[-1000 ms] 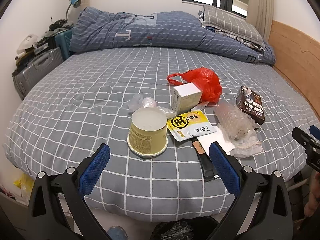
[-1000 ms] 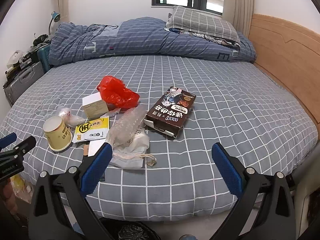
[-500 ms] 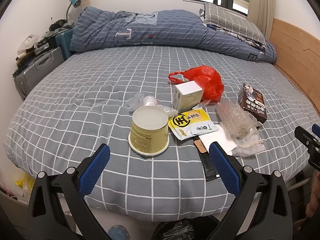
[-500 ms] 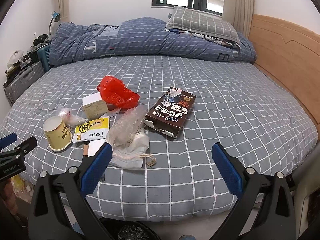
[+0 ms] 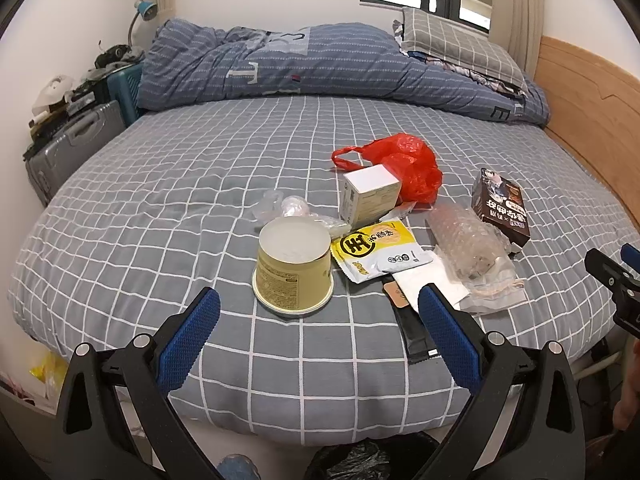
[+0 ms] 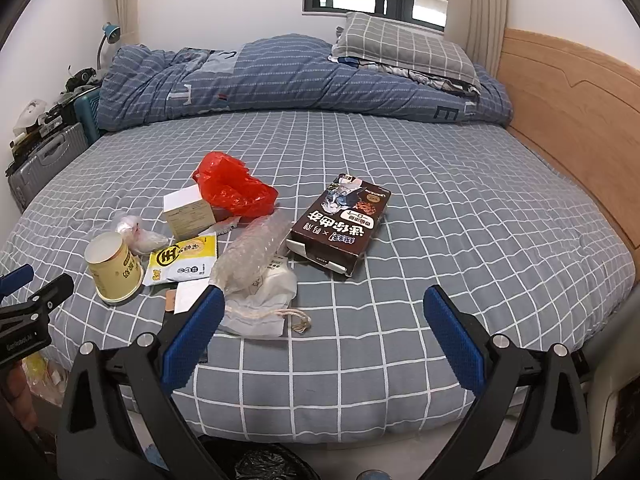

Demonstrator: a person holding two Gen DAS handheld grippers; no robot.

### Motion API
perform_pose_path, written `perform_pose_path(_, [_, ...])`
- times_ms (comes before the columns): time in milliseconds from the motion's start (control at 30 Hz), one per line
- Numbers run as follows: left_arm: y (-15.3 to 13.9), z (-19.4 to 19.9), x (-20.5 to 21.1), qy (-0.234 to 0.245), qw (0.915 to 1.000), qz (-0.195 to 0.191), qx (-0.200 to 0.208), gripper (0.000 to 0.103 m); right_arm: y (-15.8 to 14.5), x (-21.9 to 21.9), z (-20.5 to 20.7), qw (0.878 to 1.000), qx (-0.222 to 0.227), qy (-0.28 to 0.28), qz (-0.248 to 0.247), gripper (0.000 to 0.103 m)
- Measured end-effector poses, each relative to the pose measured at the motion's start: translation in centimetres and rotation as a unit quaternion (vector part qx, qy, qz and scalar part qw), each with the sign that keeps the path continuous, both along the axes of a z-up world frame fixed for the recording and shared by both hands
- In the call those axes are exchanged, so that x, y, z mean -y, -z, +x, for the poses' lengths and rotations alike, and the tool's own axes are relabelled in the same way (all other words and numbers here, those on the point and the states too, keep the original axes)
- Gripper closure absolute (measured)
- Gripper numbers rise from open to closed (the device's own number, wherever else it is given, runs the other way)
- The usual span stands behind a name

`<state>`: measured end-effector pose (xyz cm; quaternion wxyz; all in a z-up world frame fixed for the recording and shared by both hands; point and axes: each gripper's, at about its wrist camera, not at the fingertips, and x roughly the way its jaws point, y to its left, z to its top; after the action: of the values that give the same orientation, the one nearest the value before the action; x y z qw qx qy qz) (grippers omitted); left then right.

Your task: Collect trash

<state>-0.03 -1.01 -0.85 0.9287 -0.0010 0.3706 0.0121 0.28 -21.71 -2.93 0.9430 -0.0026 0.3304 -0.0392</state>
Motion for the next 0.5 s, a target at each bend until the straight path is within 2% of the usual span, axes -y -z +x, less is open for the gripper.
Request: perform_pose_path(500, [0.21, 0.04, 0.41, 0.004, 1.0, 0.005, -0.002, 0.006, 0.3, 0.12, 0.2, 1.0, 0.001, 0.007, -0.004, 0.007])
